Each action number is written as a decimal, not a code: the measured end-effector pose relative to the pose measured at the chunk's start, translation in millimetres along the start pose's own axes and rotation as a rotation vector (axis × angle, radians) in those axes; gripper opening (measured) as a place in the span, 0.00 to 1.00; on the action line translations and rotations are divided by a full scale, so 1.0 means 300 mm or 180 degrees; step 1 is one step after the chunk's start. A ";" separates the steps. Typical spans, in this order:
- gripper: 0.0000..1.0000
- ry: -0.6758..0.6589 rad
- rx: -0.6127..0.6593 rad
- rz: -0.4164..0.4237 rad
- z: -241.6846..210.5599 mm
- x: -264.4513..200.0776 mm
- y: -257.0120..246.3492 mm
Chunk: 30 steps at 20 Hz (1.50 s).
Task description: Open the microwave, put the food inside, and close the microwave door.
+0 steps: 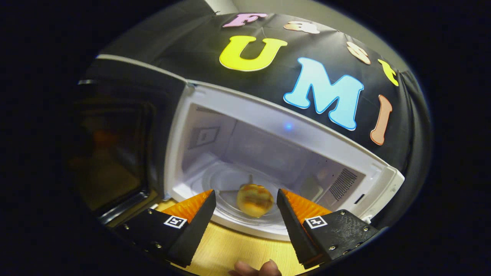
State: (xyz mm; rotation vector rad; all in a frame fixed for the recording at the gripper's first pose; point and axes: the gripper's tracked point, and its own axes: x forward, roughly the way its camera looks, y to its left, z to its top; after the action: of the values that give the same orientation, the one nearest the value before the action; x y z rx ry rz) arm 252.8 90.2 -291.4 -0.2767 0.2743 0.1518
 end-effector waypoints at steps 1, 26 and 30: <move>0.96 -0.0070 0.0062 0.0089 0.021 -0.072 0.007; 0.67 -0.0825 0.0856 0.2108 0.245 -1.085 0.734; 0.25 -0.0612 0.0896 0.2209 0.207 -1.001 0.838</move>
State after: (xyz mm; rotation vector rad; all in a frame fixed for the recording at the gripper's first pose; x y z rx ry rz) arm -64.1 314.0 -210.2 0.1239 0.1881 0.8140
